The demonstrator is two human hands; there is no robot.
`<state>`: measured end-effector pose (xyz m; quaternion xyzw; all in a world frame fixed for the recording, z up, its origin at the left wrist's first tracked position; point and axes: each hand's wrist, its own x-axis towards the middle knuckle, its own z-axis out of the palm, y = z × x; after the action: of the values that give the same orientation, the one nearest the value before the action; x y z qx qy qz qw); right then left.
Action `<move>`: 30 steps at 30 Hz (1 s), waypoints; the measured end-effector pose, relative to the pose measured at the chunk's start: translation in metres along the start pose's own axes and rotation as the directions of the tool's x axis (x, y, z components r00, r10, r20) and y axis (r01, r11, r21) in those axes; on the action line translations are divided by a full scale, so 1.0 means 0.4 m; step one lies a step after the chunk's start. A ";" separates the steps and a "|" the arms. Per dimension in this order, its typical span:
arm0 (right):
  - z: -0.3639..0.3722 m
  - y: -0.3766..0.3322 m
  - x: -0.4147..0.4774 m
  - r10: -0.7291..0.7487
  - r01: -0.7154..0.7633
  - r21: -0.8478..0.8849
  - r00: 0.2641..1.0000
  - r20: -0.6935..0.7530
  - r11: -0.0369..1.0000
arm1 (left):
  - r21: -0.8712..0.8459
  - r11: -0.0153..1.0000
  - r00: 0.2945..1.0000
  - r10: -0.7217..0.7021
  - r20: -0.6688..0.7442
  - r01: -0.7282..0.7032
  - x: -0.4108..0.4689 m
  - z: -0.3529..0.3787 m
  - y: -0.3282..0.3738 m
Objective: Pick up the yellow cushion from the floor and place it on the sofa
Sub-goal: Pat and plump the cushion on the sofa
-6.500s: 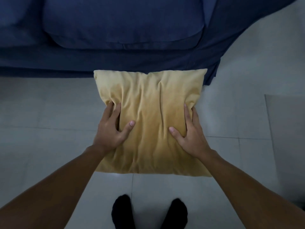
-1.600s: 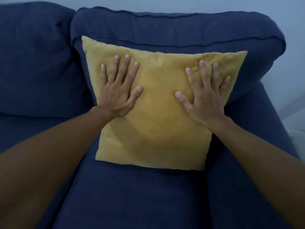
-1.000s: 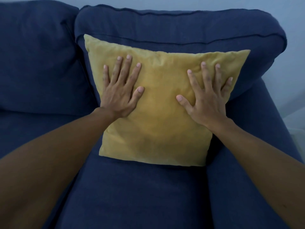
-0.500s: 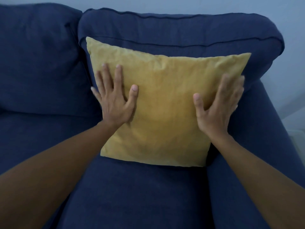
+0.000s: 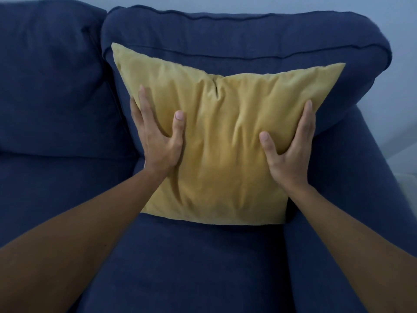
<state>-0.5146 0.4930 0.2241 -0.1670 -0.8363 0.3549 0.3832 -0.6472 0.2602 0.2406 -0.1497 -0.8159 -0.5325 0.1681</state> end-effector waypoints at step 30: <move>0.003 -0.072 -0.009 -0.169 0.351 -0.606 0.926 0.337 0.714 | 0.520 0.653 0.829 0.354 0.433 -0.551 -0.023 -0.027 -0.059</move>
<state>-0.5135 0.4705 0.2424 -0.1228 -0.9643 -0.0007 0.2347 -0.6474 0.2405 0.2215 -0.3633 -0.8955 -0.1428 0.2137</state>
